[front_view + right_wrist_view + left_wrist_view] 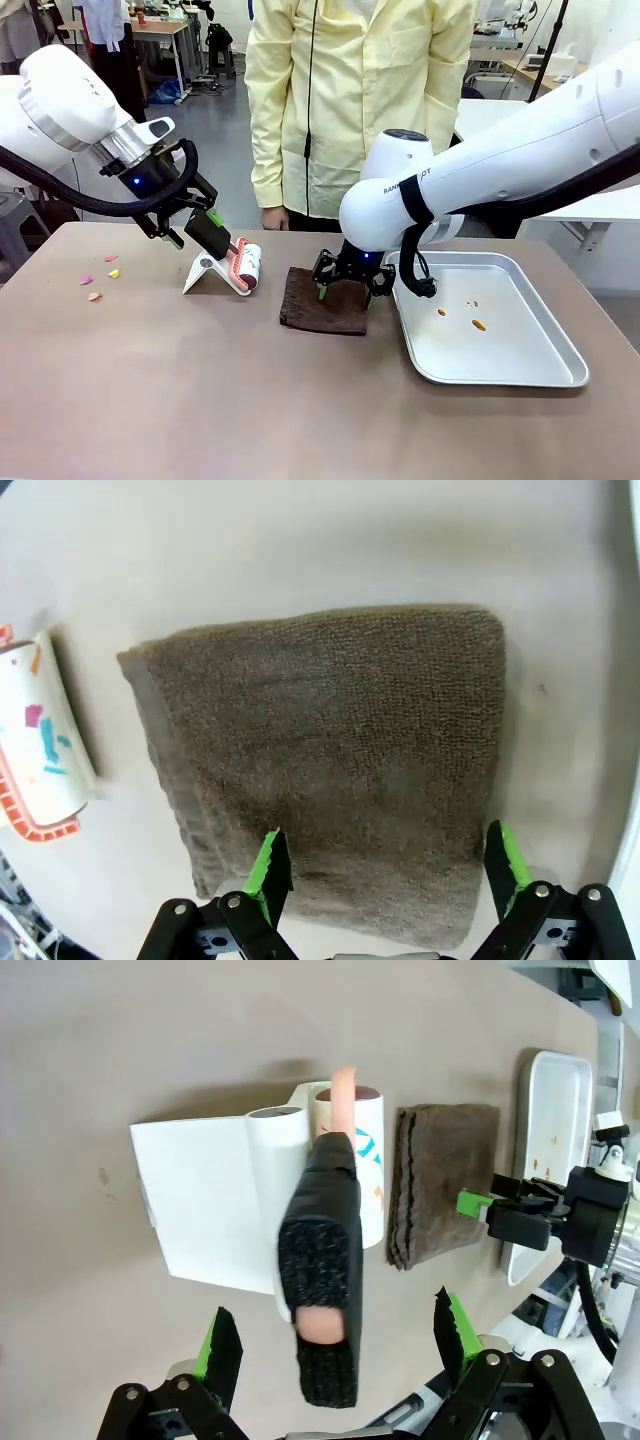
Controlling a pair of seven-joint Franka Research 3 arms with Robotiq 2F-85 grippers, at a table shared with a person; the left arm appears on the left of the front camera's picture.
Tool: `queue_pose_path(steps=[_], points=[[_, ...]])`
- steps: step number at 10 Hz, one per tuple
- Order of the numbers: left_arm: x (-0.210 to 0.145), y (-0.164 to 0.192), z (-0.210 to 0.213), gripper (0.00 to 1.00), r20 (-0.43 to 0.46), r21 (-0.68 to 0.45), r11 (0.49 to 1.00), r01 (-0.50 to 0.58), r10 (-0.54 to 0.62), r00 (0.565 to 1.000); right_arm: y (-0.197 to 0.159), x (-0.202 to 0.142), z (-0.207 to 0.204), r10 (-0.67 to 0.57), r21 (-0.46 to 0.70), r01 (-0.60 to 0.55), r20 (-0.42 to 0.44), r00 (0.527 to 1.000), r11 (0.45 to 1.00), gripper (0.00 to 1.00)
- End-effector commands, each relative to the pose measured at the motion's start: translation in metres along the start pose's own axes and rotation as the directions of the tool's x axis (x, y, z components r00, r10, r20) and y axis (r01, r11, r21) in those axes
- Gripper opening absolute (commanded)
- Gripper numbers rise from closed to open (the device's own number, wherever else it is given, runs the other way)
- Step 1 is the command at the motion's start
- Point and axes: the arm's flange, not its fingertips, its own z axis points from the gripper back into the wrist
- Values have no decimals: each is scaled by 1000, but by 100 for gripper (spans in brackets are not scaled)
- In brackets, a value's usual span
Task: Clean the surface of the table.
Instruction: Hold the Lint Roller with your left hand and the towel with your right hand.
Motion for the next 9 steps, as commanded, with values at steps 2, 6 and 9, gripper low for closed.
queue_pose_path(steps=[2, 6, 9], points=[[6, -7, 2, 100, -16, 6, 999, 32, -32, 999, 9, 1, 2, -74, -59, 76, 22, 997, 995, 100], [7, -9, -1, 100, -27, 13, 1000, 24, -23, 999, 9, 2, -7, -125, -85, 129, 55, 991, 988, 100], [7, -9, -2, 100, -26, 6, 1000, 19, -19, 999, 8, 3, -7, -142, -97, 148, 67, 988, 984, 100]])
